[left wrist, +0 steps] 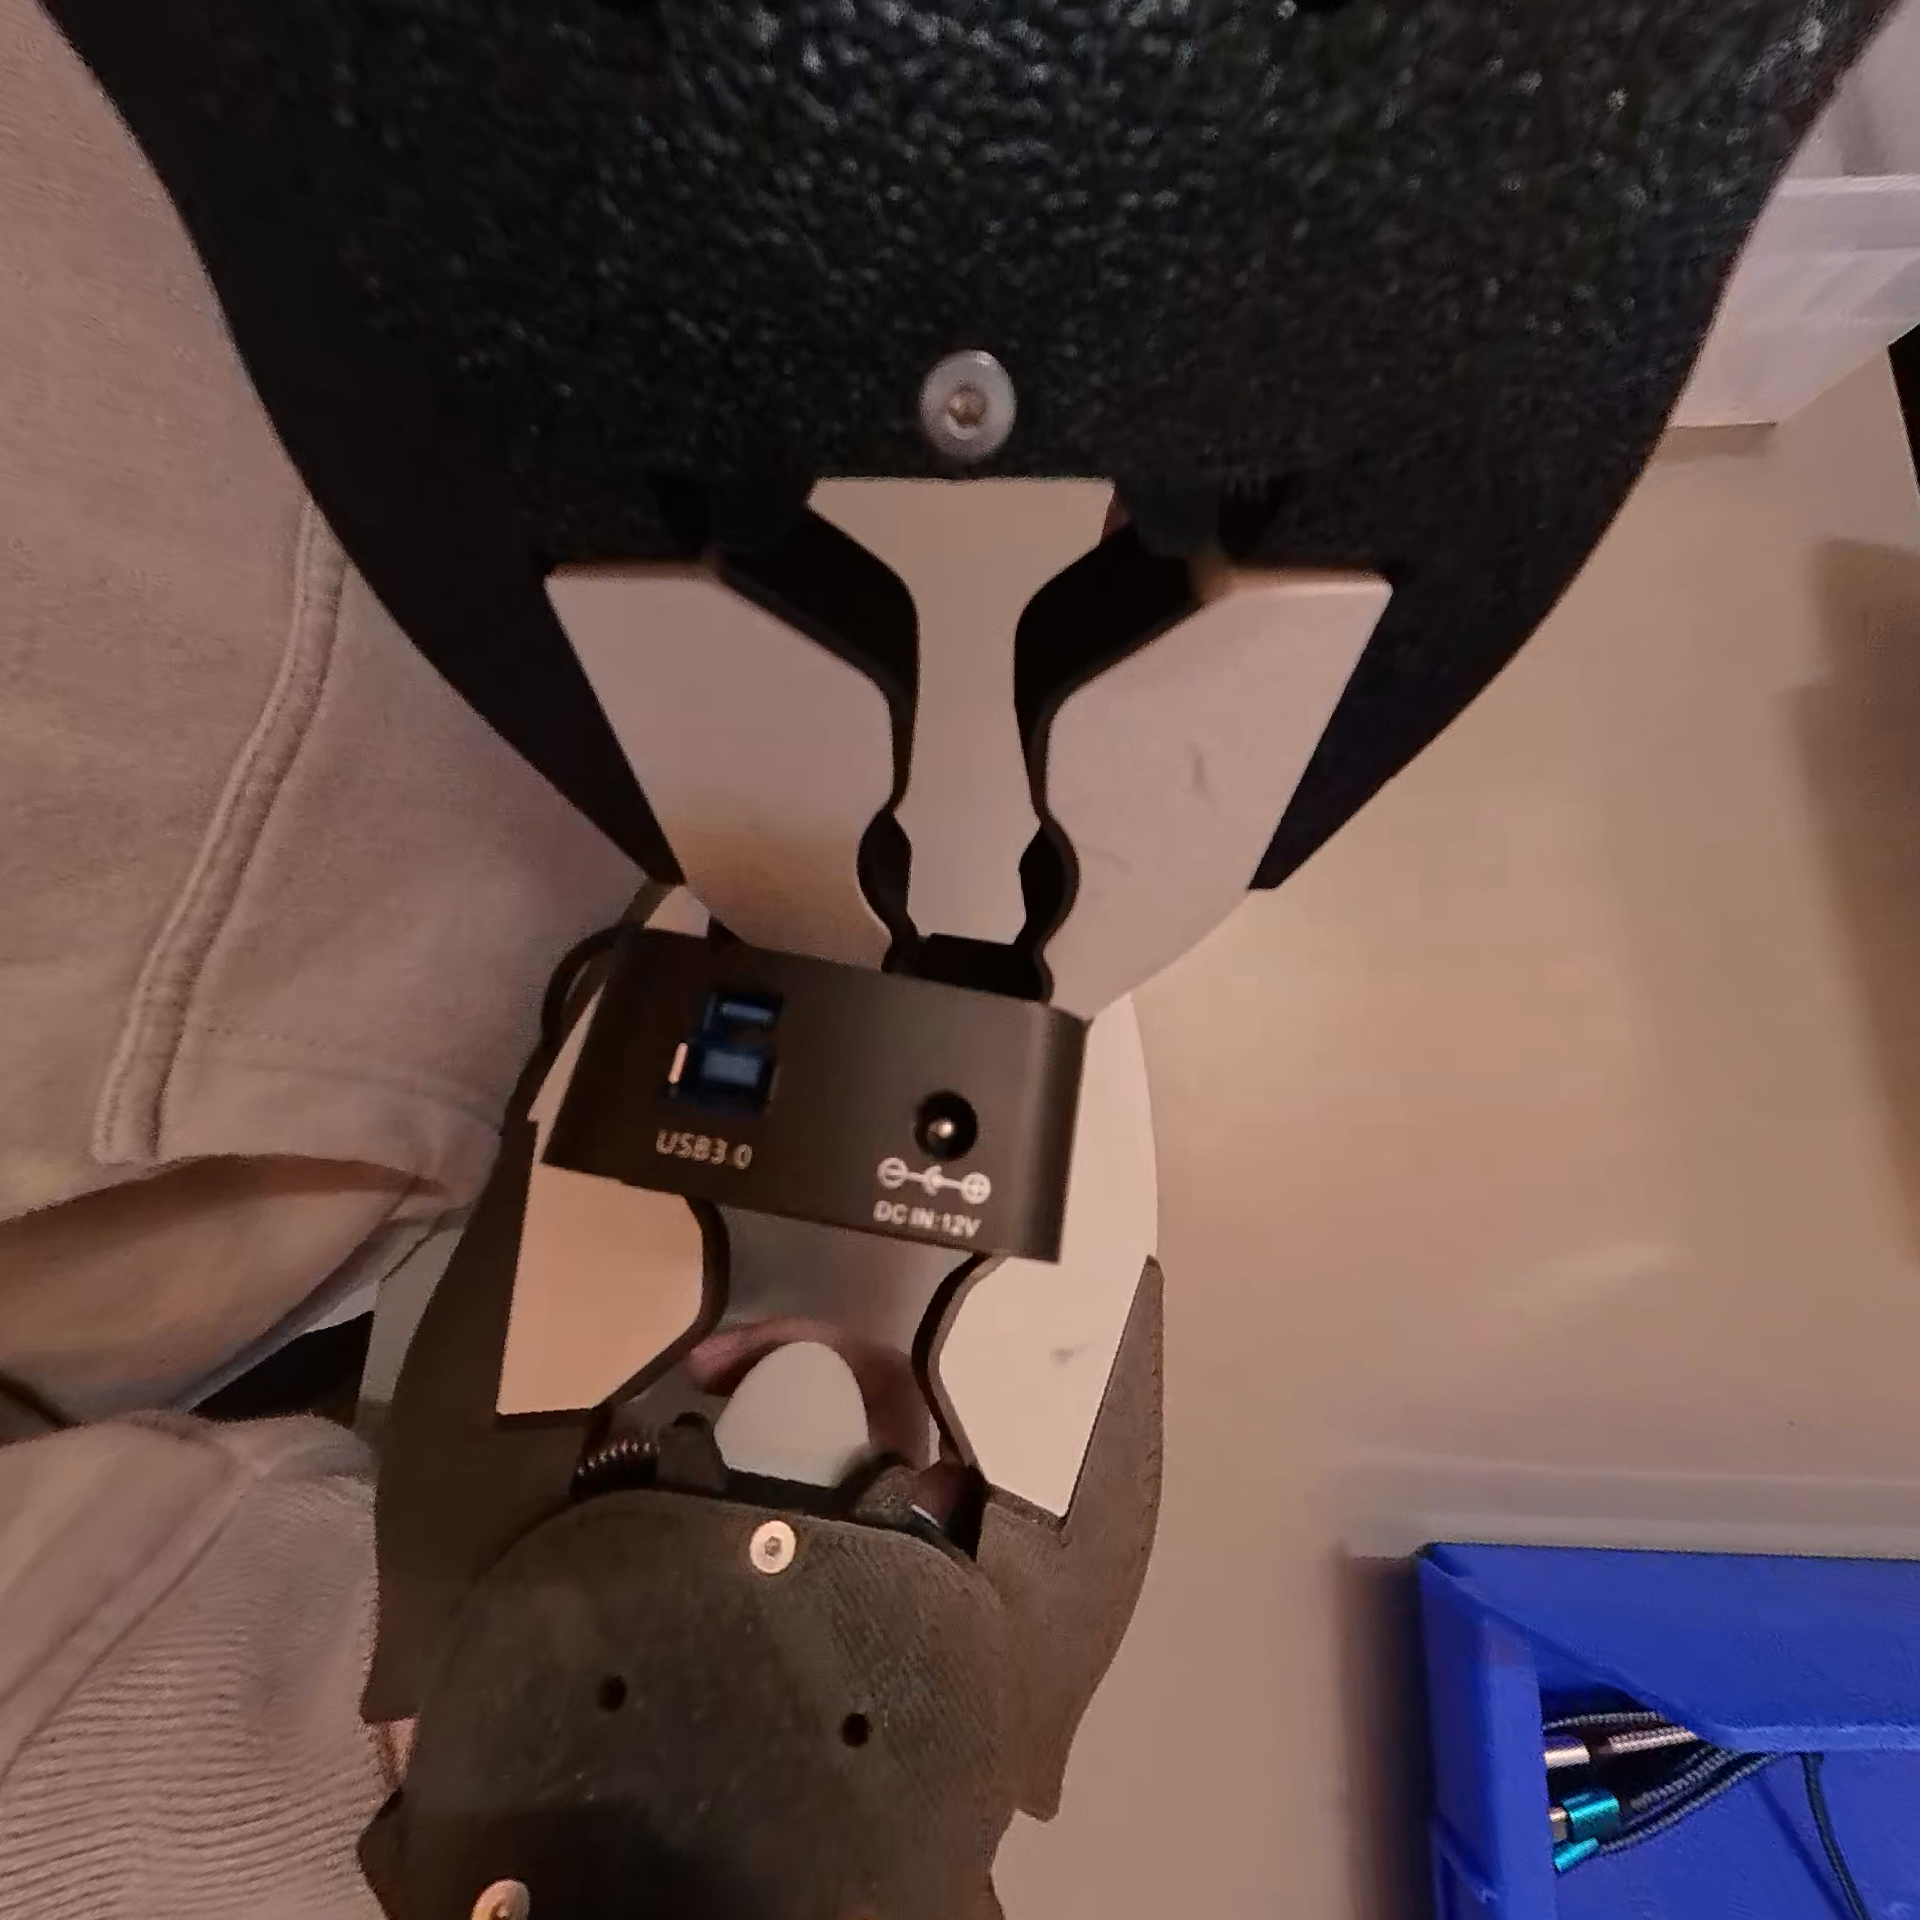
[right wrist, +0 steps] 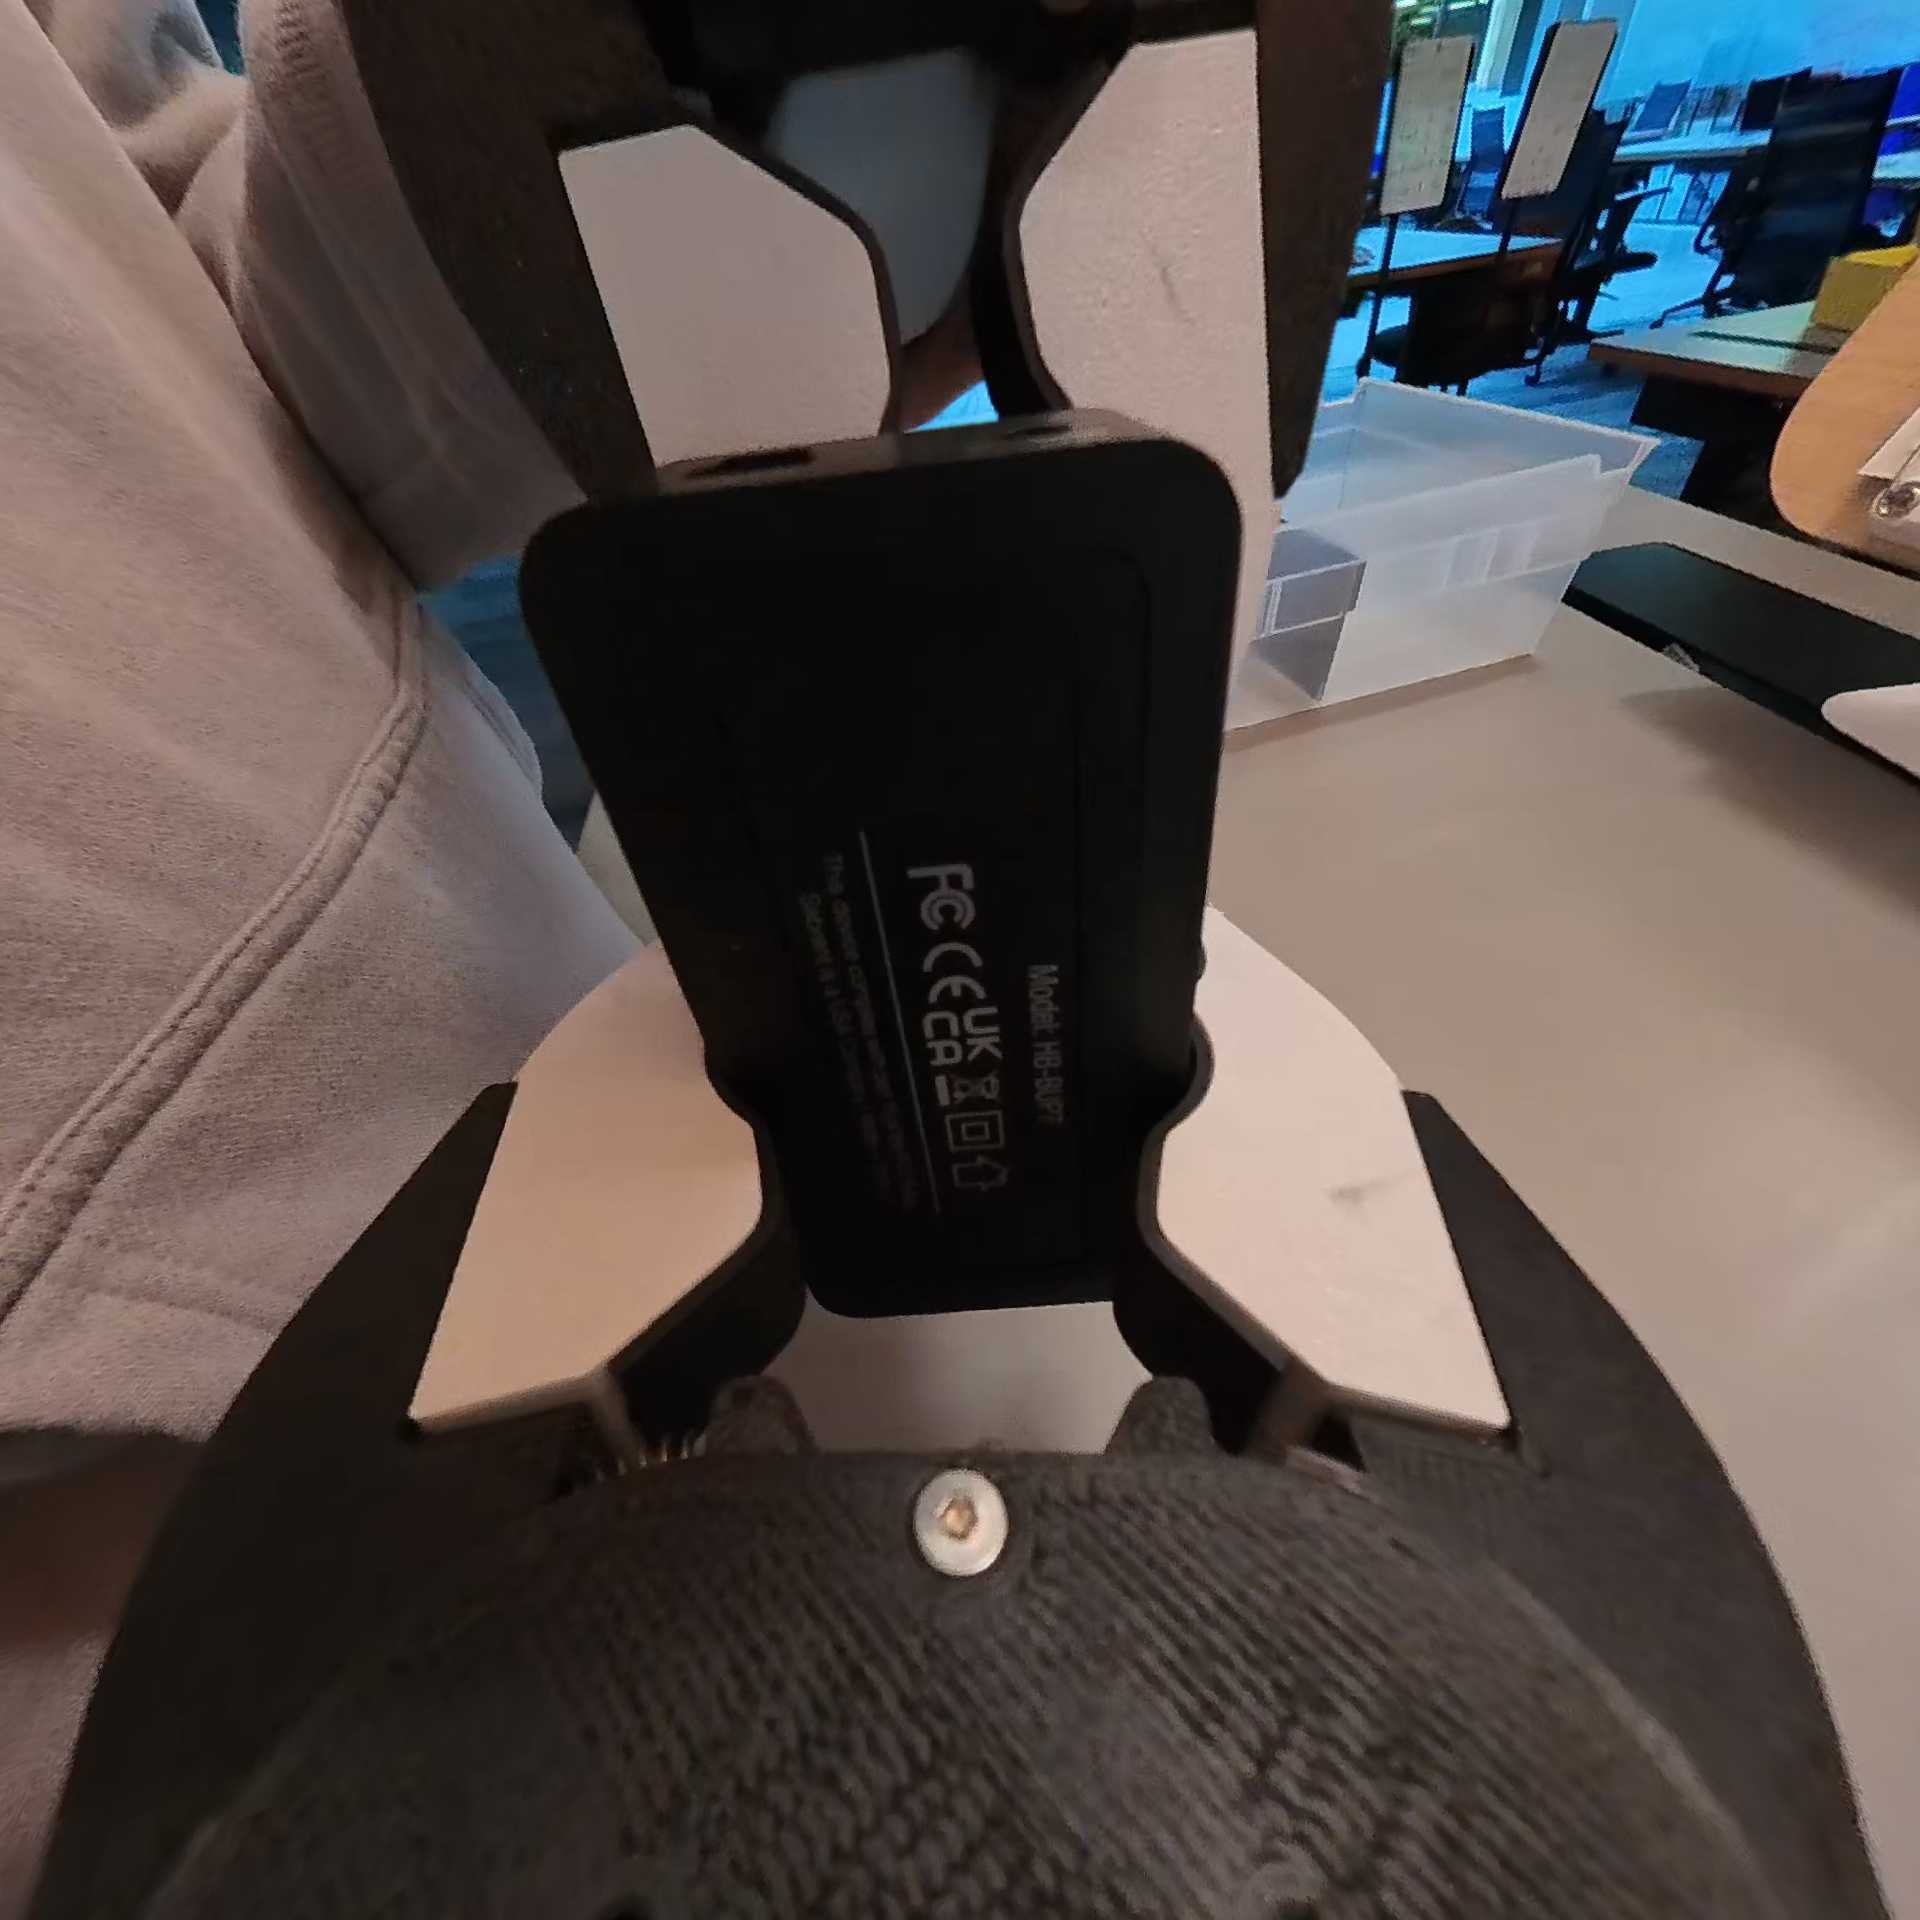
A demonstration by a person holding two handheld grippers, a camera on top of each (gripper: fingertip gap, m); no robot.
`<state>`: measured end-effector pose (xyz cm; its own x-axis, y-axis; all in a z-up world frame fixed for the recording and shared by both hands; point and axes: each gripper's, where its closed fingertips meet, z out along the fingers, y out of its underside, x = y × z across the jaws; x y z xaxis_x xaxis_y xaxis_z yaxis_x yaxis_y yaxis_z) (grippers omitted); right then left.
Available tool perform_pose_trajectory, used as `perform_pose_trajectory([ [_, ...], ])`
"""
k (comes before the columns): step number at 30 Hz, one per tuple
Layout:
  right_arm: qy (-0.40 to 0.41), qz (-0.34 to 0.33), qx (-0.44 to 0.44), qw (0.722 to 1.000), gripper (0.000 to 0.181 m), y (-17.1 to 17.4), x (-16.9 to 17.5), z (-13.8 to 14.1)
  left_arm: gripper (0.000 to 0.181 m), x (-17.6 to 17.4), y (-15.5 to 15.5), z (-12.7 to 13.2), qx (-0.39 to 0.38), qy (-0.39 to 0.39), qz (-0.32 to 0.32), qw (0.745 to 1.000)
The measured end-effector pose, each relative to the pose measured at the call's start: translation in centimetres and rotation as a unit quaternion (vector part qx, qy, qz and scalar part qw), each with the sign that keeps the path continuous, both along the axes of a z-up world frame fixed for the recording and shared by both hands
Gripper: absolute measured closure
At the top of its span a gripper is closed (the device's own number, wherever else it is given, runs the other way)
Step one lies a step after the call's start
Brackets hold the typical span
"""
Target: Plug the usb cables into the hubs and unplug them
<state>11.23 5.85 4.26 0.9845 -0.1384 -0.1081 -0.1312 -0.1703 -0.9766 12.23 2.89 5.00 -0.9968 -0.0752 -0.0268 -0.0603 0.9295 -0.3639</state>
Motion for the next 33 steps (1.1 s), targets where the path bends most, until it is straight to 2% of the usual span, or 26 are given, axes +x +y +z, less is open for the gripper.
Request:
perform_pose_trajectory([
  [4, -0.008, -0.003, -0.005, 1.0, 0.105, 0.0, 0.0, 0.0, 0.166, -0.1, -0.2, 0.0, -0.004, -0.012, -0.015, 1.0],
  [7, 0.003, -0.01, 0.058, 0.998, 0.105, -0.9, 0.1, 1.3, 0.165, -0.1, -1.5, 0.9, -0.11, 0.037, -0.02, 0.993],
  [10, 0.005, -0.019, 0.144, 0.989, 0.104, -1.5, 0.0, 3.5, 0.165, -0.3, -2.5, 2.5, -0.211, 0.099, -0.006, 0.972],
  [15, -0.012, -0.026, 0.127, 0.992, 0.105, -1.5, 0.3, 3.5, 0.158, 0.1, -2.6, 3.4, -0.28, 0.156, 0.052, 0.946],
  [17, -0.018, -0.03, 0.132, 0.991, 0.104, -1.6, 0.4, 3.8, 0.153, 0.5, -2.2, 4.1, -0.316, 0.186, 0.098, 0.925],
  [20, -0.027, -0.035, 0.14, 0.989, 0.105, -1.8, 0.4, 4.0, 0.138, 1.1, -1.1, 4.1, -0.358, 0.253, 0.177, 0.881],
  [24, -0.032, -0.031, 0.121, 0.992, 0.105, -1.2, 0.3, 3.3, 0.143, 1.6, -0.1, 3.8, -0.416, 0.398, 0.266, 0.773],
  [25, -0.034, -0.034, 0.117, 0.992, 0.105, -1.0, 0.5, 3.1, 0.143, 1.8, 0.3, 3.4, -0.419, 0.415, 0.282, 0.757],
  [28, -0.038, -0.049, 0.118, 0.991, 0.105, -0.9, 1.0, 3.0, 0.142, 1.3, 0.9, 1.9, -0.407, 0.422, 0.306, 0.75],
  [33, -0.048, -0.043, 0.099, 0.993, 0.105, -0.6, 0.9, 2.7, 0.145, -0.4, 0.1, 1.9, -0.411, 0.494, 0.289, 0.71],
])
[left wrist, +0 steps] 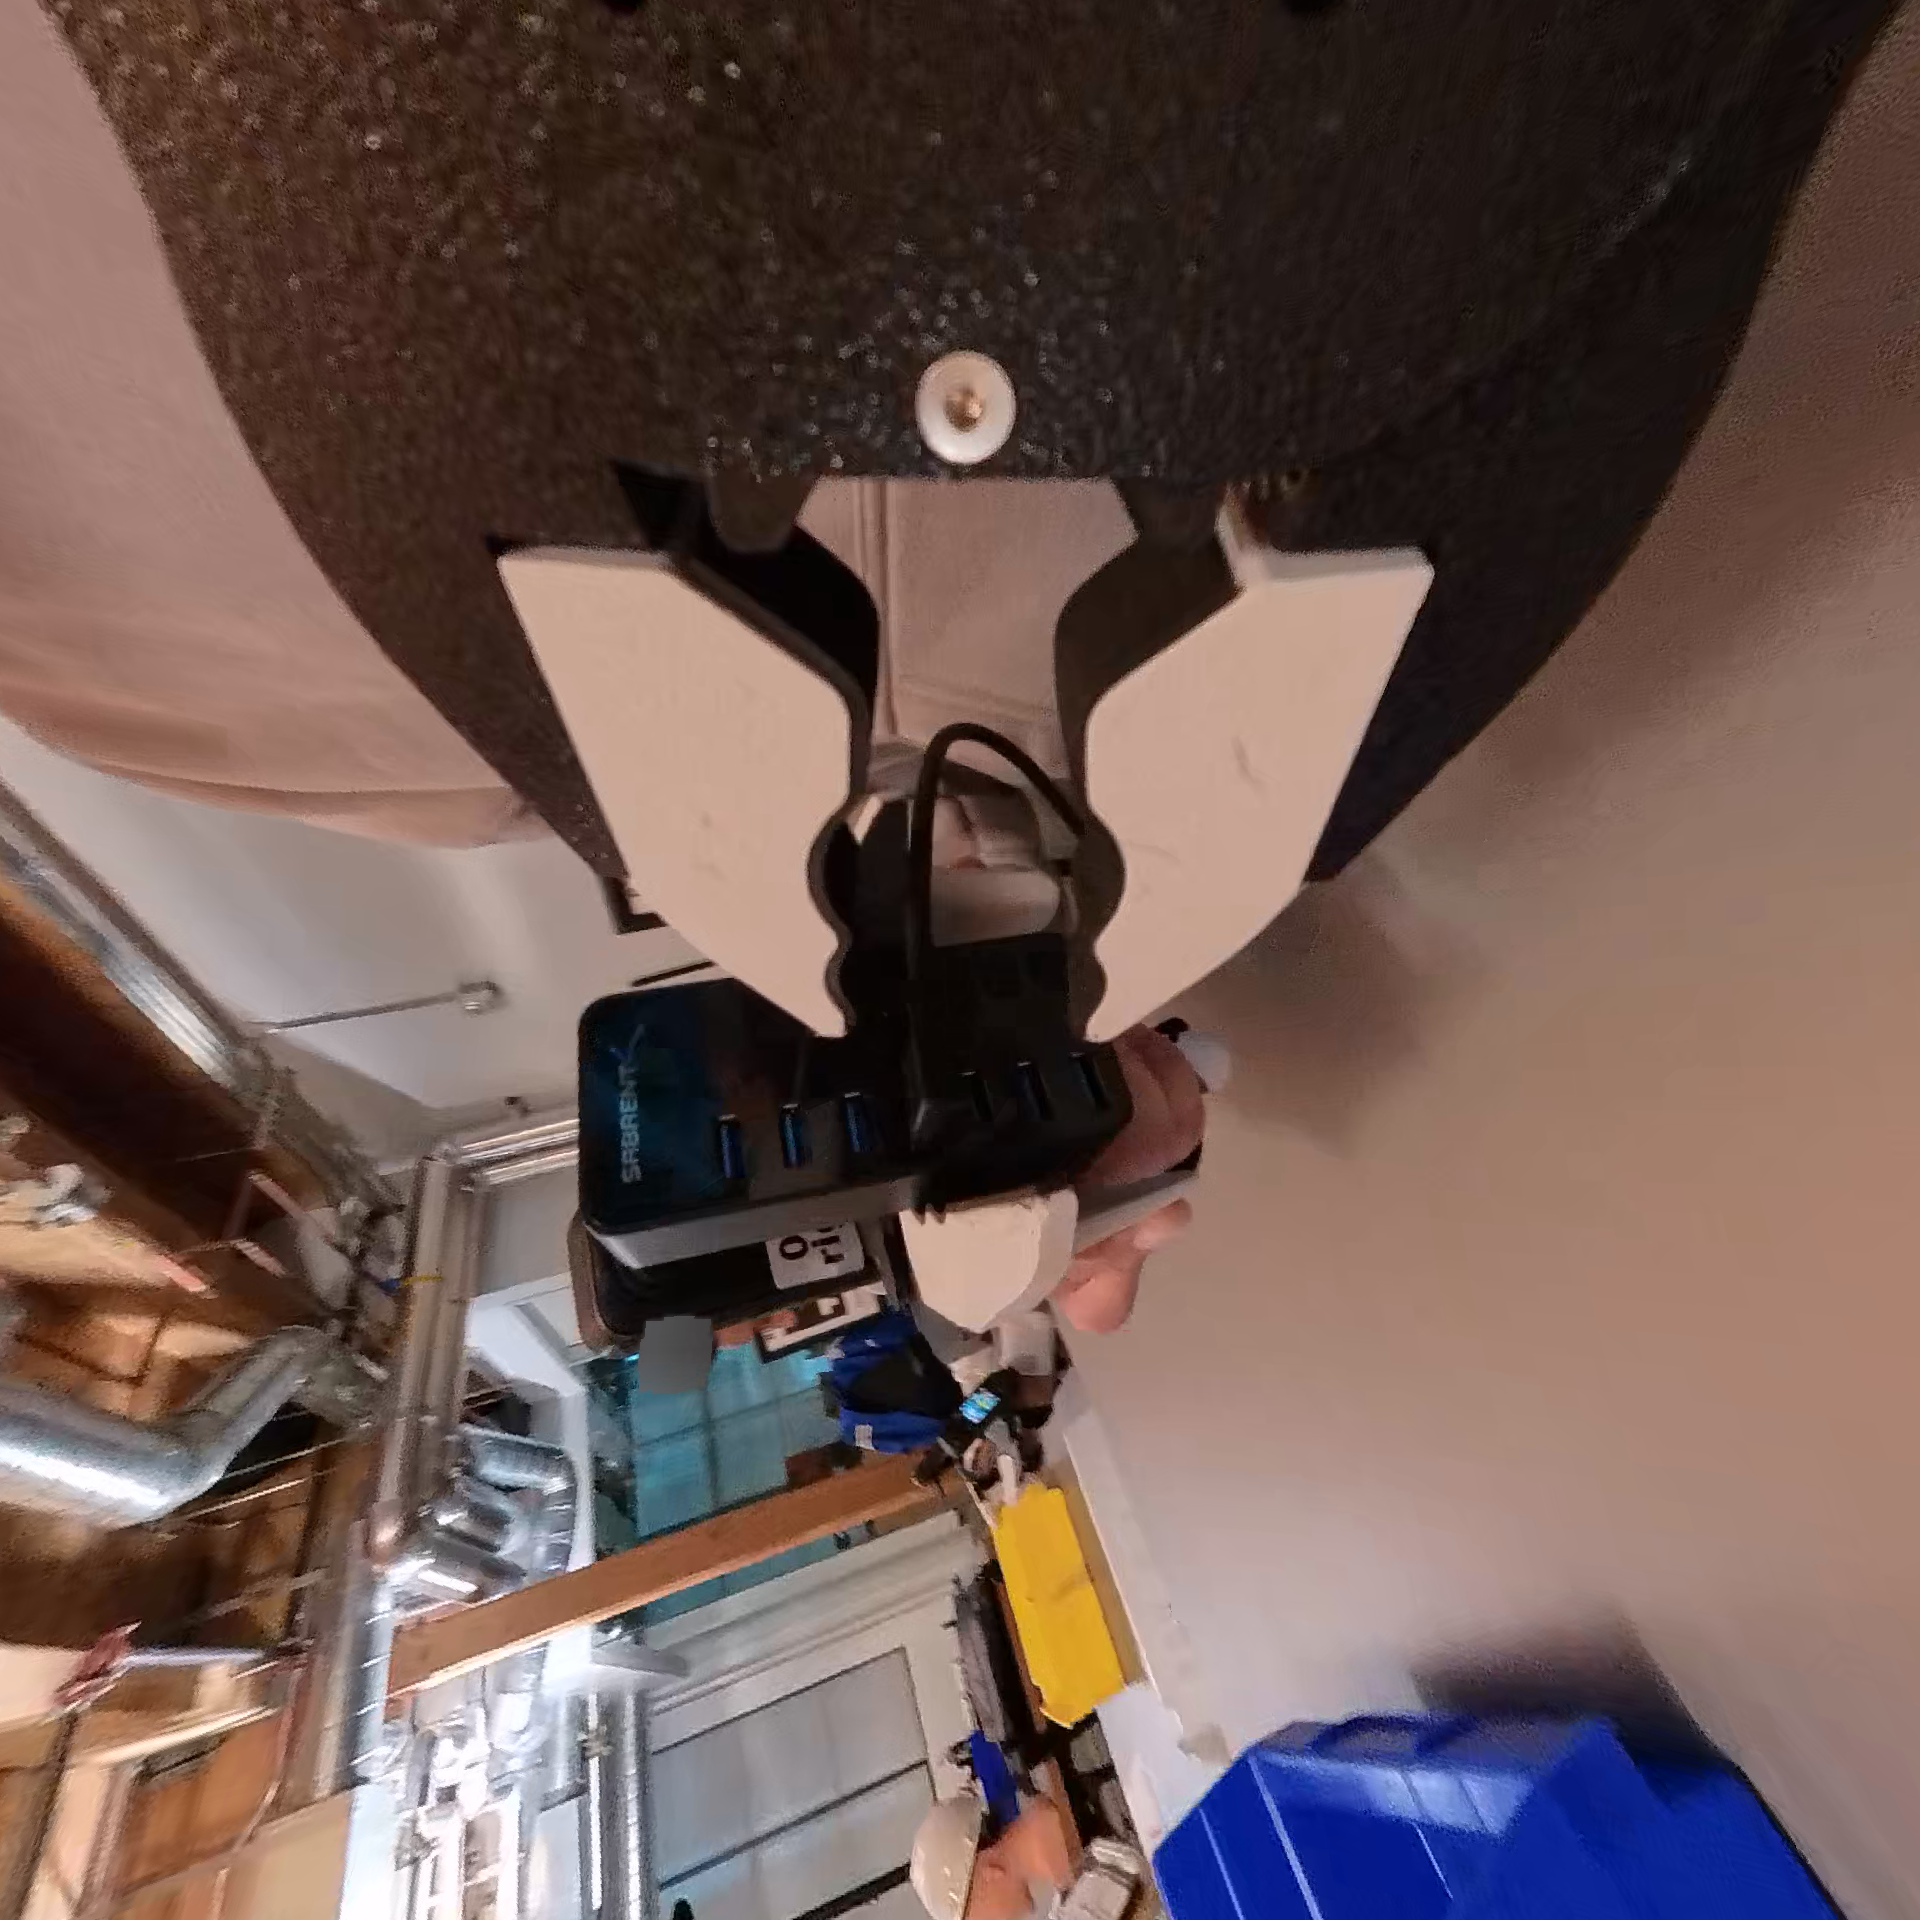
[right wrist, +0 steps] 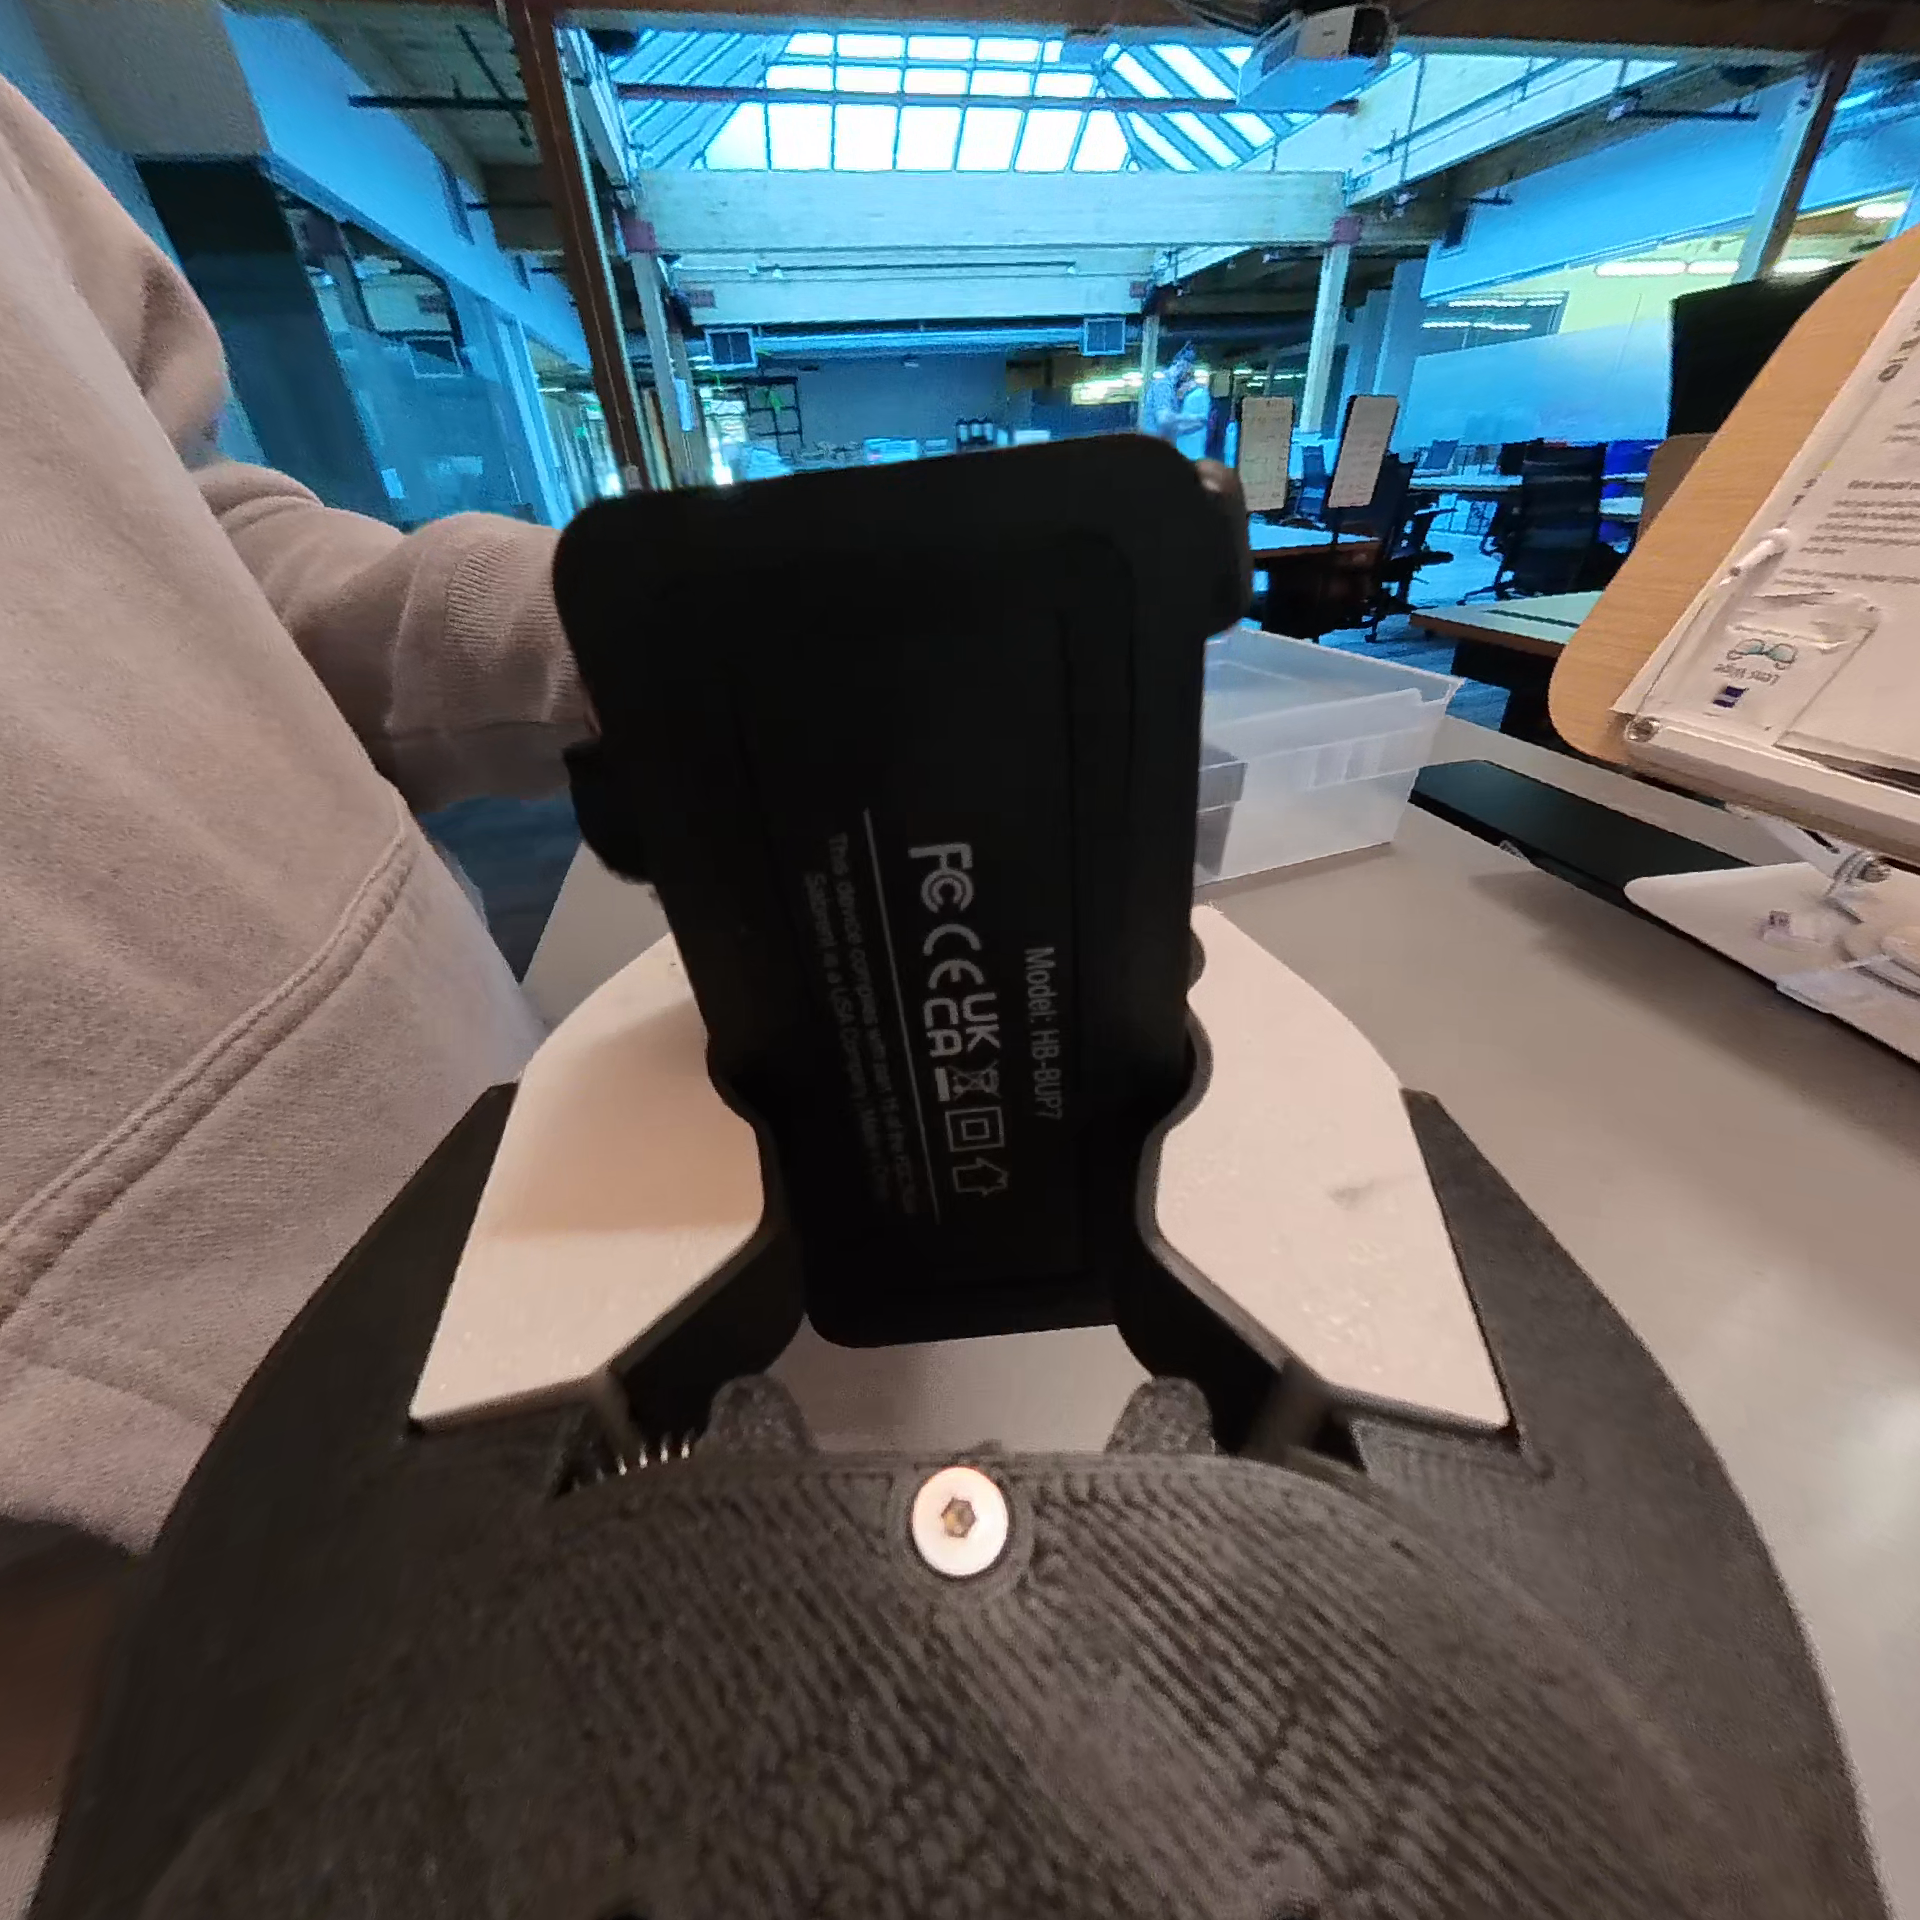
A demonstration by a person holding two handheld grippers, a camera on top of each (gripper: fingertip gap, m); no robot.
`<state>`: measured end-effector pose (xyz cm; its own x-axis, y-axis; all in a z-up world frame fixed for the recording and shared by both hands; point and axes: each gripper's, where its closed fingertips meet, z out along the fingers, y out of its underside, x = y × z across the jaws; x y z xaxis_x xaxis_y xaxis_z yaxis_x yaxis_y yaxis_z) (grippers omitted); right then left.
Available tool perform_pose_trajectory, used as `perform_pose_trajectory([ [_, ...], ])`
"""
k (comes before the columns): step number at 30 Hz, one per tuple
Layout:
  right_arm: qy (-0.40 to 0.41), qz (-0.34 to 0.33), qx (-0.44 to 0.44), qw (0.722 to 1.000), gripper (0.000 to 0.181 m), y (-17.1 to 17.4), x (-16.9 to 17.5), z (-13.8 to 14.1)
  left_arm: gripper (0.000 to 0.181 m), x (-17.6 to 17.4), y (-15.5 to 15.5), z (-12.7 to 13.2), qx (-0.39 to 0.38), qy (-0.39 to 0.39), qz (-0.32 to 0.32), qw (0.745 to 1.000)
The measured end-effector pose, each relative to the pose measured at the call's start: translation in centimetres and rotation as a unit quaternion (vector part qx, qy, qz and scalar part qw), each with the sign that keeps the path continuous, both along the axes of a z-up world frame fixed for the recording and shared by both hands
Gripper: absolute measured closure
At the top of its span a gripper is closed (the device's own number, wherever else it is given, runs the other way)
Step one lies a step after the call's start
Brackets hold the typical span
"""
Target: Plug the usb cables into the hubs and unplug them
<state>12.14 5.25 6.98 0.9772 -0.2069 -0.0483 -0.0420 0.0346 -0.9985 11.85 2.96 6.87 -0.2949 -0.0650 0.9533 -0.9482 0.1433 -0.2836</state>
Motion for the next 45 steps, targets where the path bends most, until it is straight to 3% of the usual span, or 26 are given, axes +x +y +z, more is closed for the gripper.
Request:
perform_pose_trajectory([
  [3, -0.001, 0.006, -0.015, 1.0, 0.105, 0.4, -0.1, -0.4, 0.163, -0.2, -0.3, 0.7, -0.045, 0.035, -0.008, 0.998],
  [6, -0.002, 0.007, -0.031, 0.999, 0.105, 0.5, -0.3, -0.8, 0.172, -0.2, -0.3, 0.0, -0.021, 0.013, -0.004, 1.0],
  [15, 0.001, -0.005, -0.025, 1.0, 0.105, 0.2, 0.0, -1.0, 0.166, 0.3, -0.6, 0.0, -0.025, 0.033, 0.019, 0.999],
  [23, 0.025, 0.003, -0.017, 1.0, 0.105, 0.1, -0.2, -1.4, 0.173, 0.4, -0.8, -0.3, -0.003, 0.029, 0.026, 0.999],
  [33, 0.011, -0.009, -0.094, 0.995, 0.105, 0.5, 0.2, -3.4, 0.173, 0.8, -0.2, -1.8, 0.037, 0.018, 0.046, 0.998],
  [45, 0.011, -0.06, -0.029, 0.998, 0.105, 0.0, 1.4, -2.3, 0.173, 1.8, -0.8, -1.4, 0.023, 0.028, 0.099, 0.994],
])
